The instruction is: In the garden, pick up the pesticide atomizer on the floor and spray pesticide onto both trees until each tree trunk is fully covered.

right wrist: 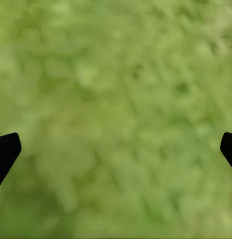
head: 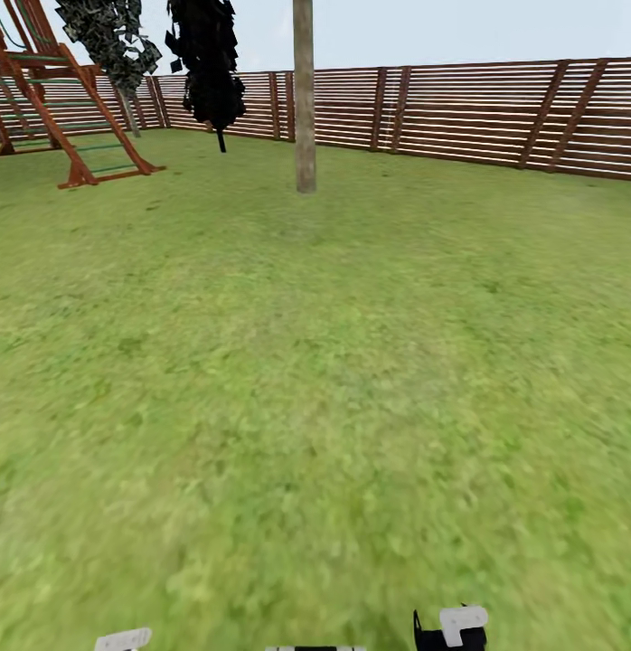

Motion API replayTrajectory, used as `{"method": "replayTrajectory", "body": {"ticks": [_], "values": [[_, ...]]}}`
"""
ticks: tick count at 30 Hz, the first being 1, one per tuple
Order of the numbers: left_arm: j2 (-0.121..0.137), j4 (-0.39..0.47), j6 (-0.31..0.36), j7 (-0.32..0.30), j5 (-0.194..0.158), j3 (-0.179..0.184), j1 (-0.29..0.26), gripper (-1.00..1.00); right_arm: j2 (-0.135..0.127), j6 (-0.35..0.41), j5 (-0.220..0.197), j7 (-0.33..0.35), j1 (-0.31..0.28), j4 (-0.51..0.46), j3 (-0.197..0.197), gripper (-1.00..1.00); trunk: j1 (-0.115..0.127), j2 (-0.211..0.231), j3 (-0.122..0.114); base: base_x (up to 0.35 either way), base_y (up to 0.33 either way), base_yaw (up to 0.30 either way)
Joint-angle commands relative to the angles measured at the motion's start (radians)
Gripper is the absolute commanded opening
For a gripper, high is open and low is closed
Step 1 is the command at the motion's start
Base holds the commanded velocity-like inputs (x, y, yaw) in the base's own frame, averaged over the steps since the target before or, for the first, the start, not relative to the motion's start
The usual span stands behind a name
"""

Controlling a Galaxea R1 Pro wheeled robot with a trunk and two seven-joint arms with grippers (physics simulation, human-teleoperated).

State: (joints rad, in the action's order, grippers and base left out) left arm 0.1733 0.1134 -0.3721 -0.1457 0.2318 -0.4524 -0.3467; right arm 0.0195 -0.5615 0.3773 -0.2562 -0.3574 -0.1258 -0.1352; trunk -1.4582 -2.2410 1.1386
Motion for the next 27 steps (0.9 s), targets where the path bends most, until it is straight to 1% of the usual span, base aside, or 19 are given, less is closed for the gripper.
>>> {"method": "replayTrajectory", "body": {"ticks": [1, 5, 27], "values": [[0.0, 0.0, 0.0, 0.0, 0.0, 0.0, 0.0, -1.0, -0.003, 0.0, 0.0, 0.0, 0.0, 0.0, 0.0, 1.0, 0.0, 0.0, 0.0, 0.341, 0.0, 0.0], [0.0, 0.0, 0.0, 0.0, 0.0, 0.0, 0.0, -1.0, -0.008, 0.0, 0.0, 0.0, 0.0, 0.0, 0.0, 1.0, 0.0, 0.0, 0.0, 0.341, 0.0, 0.0], [0.0, 0.0, 0.0, 0.0, 0.0, 0.0, 0.0, -1.0, -0.006, -0.002, -0.001, -0.002, 0.0, 0.0, 0.0, 1.0, 0.0, 0.0, 0.0, 0.34, 0.0, 0.0]]}}
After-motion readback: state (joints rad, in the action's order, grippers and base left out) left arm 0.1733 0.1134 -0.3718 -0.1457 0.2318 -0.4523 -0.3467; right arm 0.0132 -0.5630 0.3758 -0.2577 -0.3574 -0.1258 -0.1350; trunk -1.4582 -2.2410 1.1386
